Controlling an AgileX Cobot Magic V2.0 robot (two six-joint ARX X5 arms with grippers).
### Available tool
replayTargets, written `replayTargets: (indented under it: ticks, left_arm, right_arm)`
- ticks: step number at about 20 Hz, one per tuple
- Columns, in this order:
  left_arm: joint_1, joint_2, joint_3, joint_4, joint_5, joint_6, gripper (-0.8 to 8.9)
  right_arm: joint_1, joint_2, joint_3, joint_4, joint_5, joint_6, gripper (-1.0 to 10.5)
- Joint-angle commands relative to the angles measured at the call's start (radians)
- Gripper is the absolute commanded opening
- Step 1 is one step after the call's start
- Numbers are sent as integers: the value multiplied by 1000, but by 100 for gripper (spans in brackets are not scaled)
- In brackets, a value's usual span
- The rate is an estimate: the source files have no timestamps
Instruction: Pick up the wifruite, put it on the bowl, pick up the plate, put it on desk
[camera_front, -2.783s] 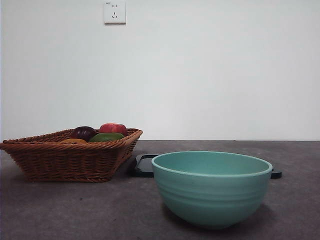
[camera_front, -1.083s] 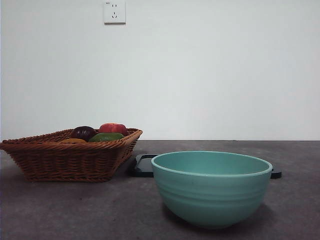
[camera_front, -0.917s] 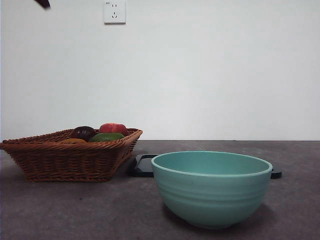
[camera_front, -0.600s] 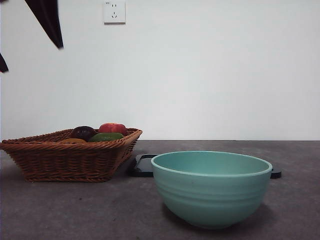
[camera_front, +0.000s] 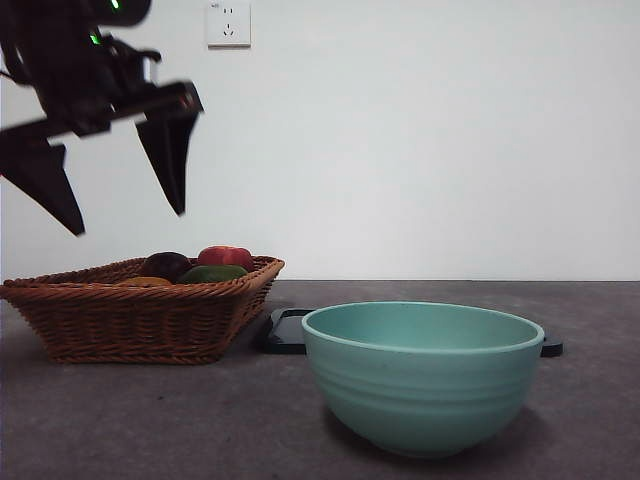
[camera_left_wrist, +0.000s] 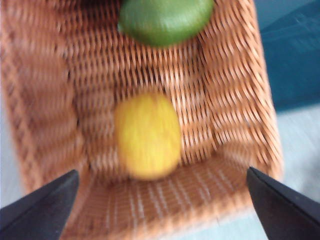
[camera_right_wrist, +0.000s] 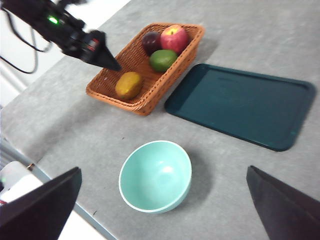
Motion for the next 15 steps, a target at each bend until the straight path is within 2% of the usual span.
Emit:
replayTargets:
  ticks: [1,4,15]
  left_arm:
    - [-5,59,26,27,-26,12,624]
    - [-9,117,26,62,-53,15,623]
    - [-17,227,26,122,-84,33,584]
  right_arm:
    - [4,-7,52,-18,23,-7,588]
    - [4,-7,111,-64,64,-11,588]
    - [4,-7,193,-111,62,-3,588]
